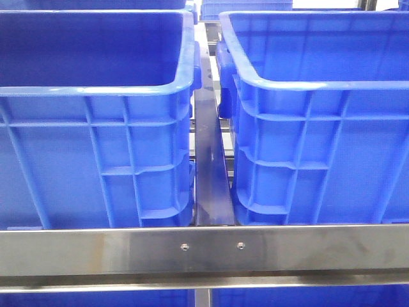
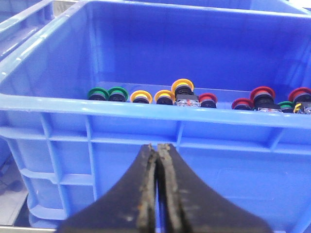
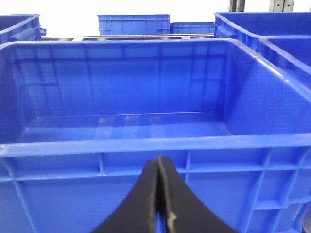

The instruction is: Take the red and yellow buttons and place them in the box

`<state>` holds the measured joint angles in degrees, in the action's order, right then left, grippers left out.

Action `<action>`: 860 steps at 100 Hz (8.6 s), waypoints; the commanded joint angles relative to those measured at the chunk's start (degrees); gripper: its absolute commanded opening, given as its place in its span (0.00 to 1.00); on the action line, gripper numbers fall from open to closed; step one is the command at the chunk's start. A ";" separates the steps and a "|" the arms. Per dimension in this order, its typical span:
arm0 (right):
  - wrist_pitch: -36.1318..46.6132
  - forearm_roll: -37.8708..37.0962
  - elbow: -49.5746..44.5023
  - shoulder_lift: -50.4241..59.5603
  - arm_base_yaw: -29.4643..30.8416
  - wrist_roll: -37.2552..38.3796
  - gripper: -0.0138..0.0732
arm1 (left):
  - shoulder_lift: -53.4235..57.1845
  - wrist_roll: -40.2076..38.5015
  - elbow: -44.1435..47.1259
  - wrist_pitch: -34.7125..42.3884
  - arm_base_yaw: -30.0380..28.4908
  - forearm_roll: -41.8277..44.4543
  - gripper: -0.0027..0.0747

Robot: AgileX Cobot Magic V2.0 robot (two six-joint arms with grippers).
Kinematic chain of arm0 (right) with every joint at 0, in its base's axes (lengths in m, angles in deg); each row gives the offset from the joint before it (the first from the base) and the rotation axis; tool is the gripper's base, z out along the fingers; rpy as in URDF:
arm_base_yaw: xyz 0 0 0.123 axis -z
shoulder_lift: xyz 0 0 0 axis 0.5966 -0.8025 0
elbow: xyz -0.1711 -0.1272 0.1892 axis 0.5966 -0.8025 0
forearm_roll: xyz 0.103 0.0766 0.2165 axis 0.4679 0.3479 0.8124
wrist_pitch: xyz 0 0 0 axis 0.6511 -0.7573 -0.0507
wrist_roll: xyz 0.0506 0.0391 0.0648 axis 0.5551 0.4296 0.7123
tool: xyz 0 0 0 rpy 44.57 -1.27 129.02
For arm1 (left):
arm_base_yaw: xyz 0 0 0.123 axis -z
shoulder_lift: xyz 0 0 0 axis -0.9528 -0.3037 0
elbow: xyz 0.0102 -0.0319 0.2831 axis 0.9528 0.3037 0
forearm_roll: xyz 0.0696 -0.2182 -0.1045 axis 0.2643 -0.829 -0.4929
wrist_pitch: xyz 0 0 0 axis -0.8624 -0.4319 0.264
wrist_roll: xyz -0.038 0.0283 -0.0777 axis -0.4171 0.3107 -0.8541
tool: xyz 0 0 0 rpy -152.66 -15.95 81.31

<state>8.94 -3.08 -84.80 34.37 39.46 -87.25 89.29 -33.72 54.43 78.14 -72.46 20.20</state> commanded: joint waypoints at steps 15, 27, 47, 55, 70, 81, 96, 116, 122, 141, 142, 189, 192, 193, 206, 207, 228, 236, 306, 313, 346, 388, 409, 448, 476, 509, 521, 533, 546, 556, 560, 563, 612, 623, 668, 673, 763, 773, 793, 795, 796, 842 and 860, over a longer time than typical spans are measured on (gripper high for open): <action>4.57 -0.59 0.94 1.36 0.24 0.02 0.09 | 1.74 -0.41 3.03 6.16 -0.17 0.01 0.01; 4.57 -0.59 0.94 1.36 0.24 0.02 0.09 | 1.74 -0.41 2.33 9.82 -0.17 0.01 0.01; 4.57 -0.59 0.94 1.36 0.24 0.02 0.09 | 1.74 -0.41 -2.17 9.72 -0.17 0.01 0.01; 4.57 -0.59 0.94 1.36 0.24 0.02 0.09 | 1.17 -0.41 -4.64 9.72 -0.17 0.01 0.01; 4.57 -0.59 0.94 1.36 0.24 0.02 0.09 | -2.45 -0.41 -10.71 4.59 -0.17 0.33 0.01; 4.57 -0.59 0.94 1.36 0.24 0.02 0.09 | -7.50 -0.41 -15.55 0.33 -0.17 0.70 0.01; 4.57 -0.59 0.94 1.36 0.24 0.02 0.09 | -15.38 -0.14 -23.00 -6.49 -0.17 1.61 0.01; 4.57 -0.59 0.94 1.36 0.24 0.02 0.09 | -26.74 -0.14 -31.80 -13.13 -0.17 1.95 0.01; 4.57 -0.59 0.94 1.36 0.24 0.02 0.09 | -29.74 -0.14 -34.34 -15.02 -0.17 1.95 0.01; 4.57 -0.59 0.94 1.36 0.24 0.02 0.09 | -38.96 -0.14 -40.88 -20.64 -0.17 1.95 0.20; 4.57 -0.59 0.94 1.36 0.24 0.02 0.09 | -39.56 -0.14 -41.05 -20.76 -0.17 1.95 0.23; 4.57 -0.59 0.94 1.36 0.24 0.02 0.09 | -54.90 -0.14 -50.43 -28.53 0.55 0.92 0.80; 4.57 -0.59 0.94 1.36 0.24 0.02 0.09 | -56.04 -0.14 -51.48 -29.64 1.07 0.92 0.80; 4.57 -0.59 0.94 1.36 0.24 0.02 0.09 | -56.33 -0.02 -51.72 -29.81 1.22 0.92 0.80; 4.57 -0.59 0.94 1.36 0.24 0.02 0.09 | -61.86 -0.03 -56.28 -31.32 4.29 1.25 0.80; 4.57 -0.59 0.94 1.36 0.24 0.02 0.09 | -62.52 -0.03 -56.83 -31.50 4.63 1.30 0.80; 4.57 -0.59 0.94 1.36 0.24 0.02 0.09 | -74.03 -0.03 -65.42 -36.08 8.50 1.29 0.80; 4.57 -0.59 0.94 1.36 0.24 0.02 0.09 | -78.49 -0.03 -68.56 -38.71 9.01 1.29 0.80; 4.57 -0.59 0.94 1.36 0.24 0.02 0.09 | -105.25 -0.82 -89.18 -43.91 9.25 5.38 0.80; 4.57 -0.59 0.94 1.36 0.24 0.02 0.09 | -106.27 -0.82 -89.30 -43.70 9.25 5.38 0.79; 4.57 -0.59 0.94 1.36 0.24 0.02 0.09 | -107.72 -0.82 -89.54 -42.43 9.25 5.38 0.43; 4.57 -0.59 0.94 1.36 0.24 0.02 0.09 | -105.04 -0.55 -89.54 -41.34 9.47 3.59 0.23; 4.57 -0.59 0.94 1.36 0.24 0.02 0.09 | -98.95 15.60 -89.54 -41.59 10.96 -8.81 0.23; 4.57 -0.59 0.94 1.36 0.24 0.02 0.09 | -93.90 47.28 -89.44 -46.56 18.10 -37.98 0.23; 4.57 -0.59 0.94 1.36 0.24 0.02 0.09 | -93.90 56.40 -89.44 -51.06 24.76 -44.00 0.23; 4.57 -0.59 0.94 1.36 0.24 0.02 0.09 | -93.90 56.64 -89.44 -57.70 30.75 -44.00 0.22; 4.57 -0.59 0.94 1.36 0.24 0.02 0.09 | -93.90 56.64 -89.44 -58.85 30.75 -44.00 0.22; 4.57 -0.59 0.94 1.36 0.24 0.02 0.09 | -93.90 56.64 -89.44 -58.85 30.75 -44.00 0.22; 4.57 -0.59 0.94 1.36 0.24 0.02 0.09 | -93.90 56.64 -89.44 -59.00 30.75 -44.00 0.22; 4.67 -0.59 0.94 1.36 0.24 0.02 0.09 | -93.90 56.64 -89.44 -59.16 30.75 -44.00 0.22; 4.77 -0.59 0.94 1.36 0.24 0.02 0.09 | -93.90 56.64 -89.44 -59.20 30.75 -44.00 0.22; 4.77 -0.59 0.94 1.36 0.24 0.02 0.09 | -93.90 56.64 -89.44 -59.20 30.75 -44.00 0.22; -22.49 -1.91 18.98 -2.12 0.24 -1.04 0.09 | -93.90 56.64 -89.44 -59.20 30.75 -44.00 0.22; -27.18 -1.91 23.51 -5.90 0.24 -1.04 0.09 | -93.90 56.64 -89.44 -59.10 30.75 -44.00 0.22; -43.19 1.41 41.23 -26.01 0.24 -1.04 0.66 | -93.90 56.64 -89.44 -59.10 30.75 -44.00 0.22; -43.54 1.53 42.28 -27.81 0.24 -1.04 0.77 | -93.90 56.64 -89.44 -59.10 30.75 -44.00 0.22; -48.97 59.26 52.46 -52.91 -0.96 -26.34 0.85 | -93.90 56.64 -89.44 -59.10 30.75 -44.00 0.22; -51.93 70.90 52.46 -57.92 -0.96 -31.47 0.85 | -93.90 56.64 -89.44 -59.10 30.75 -44.00 0.22; -53.18 80.14 52.57 -66.22 -4.57 -35.92 0.85 | -93.90 56.64 -89.44 -59.10 30.75 -44.00 0.22; -53.18 80.62 52.57 -66.70 -4.95 -36.46 0.85 | -93.90 56.64 -89.44 -59.10 30.75 -44.00 0.22; -53.18 80.98 52.57 -67.16 -5.30 -36.75 0.85 | -93.90 56.64 -89.44 -59.10 30.75 -44.00 0.22; -52.32 84.22 58.19 -77.18 -14.35 -38.14 0.85 | -93.90 56.64 -89.44 -59.10 30.75 -44.00 0.22; -52.13 84.66 58.84 -79.10 -15.15 -38.14 0.85 | -93.90 56.64 -89.44 -59.10 30.75 -44.00 0.22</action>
<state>-41.87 77.39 -28.04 -45.71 24.47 -124.33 -7.71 23.04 -33.35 18.33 -42.13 -19.98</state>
